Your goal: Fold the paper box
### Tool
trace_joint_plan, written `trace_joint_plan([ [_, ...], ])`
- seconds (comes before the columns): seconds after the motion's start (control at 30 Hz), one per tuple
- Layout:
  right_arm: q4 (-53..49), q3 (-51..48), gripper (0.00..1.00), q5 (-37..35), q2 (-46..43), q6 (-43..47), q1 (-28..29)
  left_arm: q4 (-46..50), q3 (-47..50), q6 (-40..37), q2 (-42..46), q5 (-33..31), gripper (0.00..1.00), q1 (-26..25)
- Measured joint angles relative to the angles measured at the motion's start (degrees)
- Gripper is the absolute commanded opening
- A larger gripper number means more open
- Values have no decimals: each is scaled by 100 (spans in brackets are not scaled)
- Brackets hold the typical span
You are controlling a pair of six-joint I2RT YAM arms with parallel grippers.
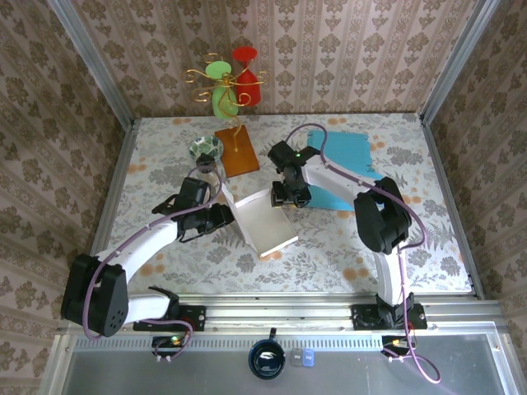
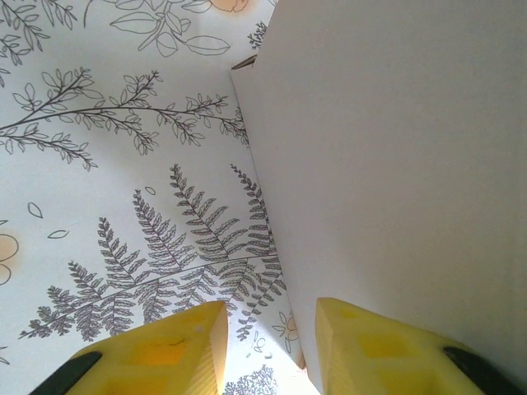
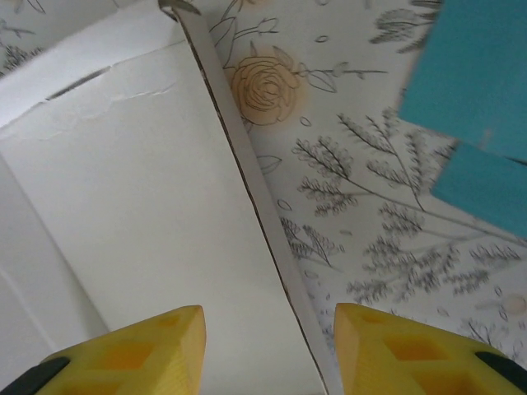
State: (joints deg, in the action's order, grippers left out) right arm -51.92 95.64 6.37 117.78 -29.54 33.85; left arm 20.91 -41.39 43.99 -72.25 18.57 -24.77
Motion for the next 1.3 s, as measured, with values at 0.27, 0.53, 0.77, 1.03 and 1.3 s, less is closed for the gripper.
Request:
trace_joint_plan([
  [0.27, -81, 136, 40, 9, 363, 479, 15, -2, 0, 98, 0, -63, 34, -48],
  [0.53, -48, 136, 32, 125, 501, 525, 22, 0, 0, 109, 0, -85, 34, -70],
  [0.77, 35, 136, 25, 140, 654, 409, 72, 0, 0, 109, 0, -85, 34, -70],
  [1.03, 153, 133, 10, 133, 658, 203, 179, 4, 0, 107, 0, -92, 34, -70],
  [1.3, 398, -258, 0, -59, 426, -227, 446, 116, 0, 46, 98, -162, 37, 37],
])
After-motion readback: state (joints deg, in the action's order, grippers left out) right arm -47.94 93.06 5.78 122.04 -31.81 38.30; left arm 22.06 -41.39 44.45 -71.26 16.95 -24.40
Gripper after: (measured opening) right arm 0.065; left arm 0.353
